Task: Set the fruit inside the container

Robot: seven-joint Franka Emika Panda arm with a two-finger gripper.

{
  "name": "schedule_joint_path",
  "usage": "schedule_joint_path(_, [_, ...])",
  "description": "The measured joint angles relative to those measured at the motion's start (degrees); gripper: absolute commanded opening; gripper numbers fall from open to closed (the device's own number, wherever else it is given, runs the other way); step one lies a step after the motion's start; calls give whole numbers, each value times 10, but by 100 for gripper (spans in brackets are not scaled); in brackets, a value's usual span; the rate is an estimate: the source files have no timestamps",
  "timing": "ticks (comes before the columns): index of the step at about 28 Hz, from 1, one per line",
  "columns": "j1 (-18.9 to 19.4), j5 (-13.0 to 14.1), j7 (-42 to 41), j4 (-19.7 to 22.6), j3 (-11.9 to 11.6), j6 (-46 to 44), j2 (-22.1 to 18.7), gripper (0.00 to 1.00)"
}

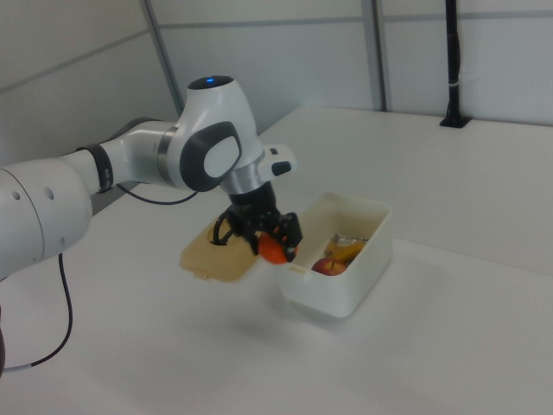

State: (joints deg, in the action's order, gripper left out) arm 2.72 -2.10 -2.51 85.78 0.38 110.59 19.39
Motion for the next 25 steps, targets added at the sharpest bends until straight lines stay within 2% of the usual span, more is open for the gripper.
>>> schedule_joint_path(1, [-3, 1, 9, 0, 0, 21, 2, 20])
schedule_joint_path(2, [-6, 1, 17, 0, 0, 41, 5, 38])
schedule_joint_path(3, [-9, 1, 29, 0, 0, 66, 11, 51])
schedule_joint_path(4, [-10, 1, 35, 0, 0, 79, 15, 68])
schedule_joint_path(5, [-10, 1, 42, 0, 0, 91, 20, 87])
schedule_joint_path(6, [-11, 1, 47, 0, 0, 99, 25, 100])
schedule_joint_path(10, [-11, 1, 54, 0, 0, 118, 40, 100])
schedule_joint_path(15, [-12, 0, 52, -2, 0, 109, 38, 100])
schedule_joint_path(20, [-22, 0, 14, -8, -3, 20, 31, 100])
schedule_joint_path(25, [-47, 0, -34, -13, -4, -58, 12, 100])
